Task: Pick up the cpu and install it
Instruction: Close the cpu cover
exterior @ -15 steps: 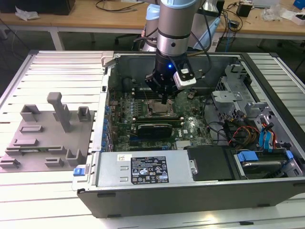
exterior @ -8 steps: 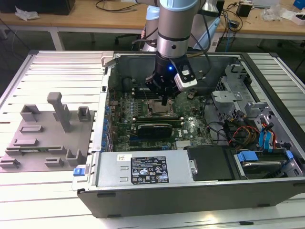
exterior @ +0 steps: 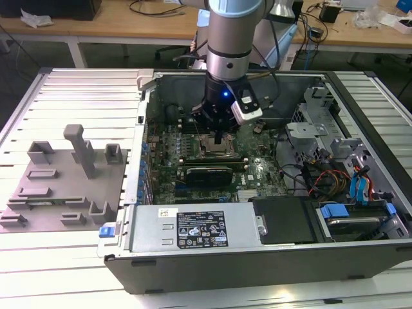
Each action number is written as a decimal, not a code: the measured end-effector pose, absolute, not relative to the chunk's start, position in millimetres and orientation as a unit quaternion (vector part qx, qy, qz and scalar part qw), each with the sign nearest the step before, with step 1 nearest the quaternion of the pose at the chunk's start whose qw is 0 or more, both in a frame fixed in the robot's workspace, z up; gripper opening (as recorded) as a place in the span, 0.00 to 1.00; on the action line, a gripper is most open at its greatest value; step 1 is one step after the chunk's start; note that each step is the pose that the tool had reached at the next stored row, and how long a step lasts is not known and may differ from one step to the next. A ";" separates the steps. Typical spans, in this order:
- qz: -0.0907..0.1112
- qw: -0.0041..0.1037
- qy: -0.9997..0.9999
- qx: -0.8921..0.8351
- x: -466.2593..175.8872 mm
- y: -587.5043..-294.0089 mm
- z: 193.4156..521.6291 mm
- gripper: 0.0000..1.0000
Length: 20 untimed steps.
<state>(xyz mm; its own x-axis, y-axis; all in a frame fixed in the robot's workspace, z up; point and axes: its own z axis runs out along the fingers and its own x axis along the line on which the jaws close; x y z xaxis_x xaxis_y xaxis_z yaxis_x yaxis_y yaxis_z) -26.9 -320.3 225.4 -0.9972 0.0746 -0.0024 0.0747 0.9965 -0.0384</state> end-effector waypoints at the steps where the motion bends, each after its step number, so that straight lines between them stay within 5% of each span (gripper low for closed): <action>1: -0.019 0.001 0.999 0.036 -28.6 -320.5 224.8 0.11; 20: -0.019 0.001 0.999 0.026 -54.5 -320.5 205.3 0.11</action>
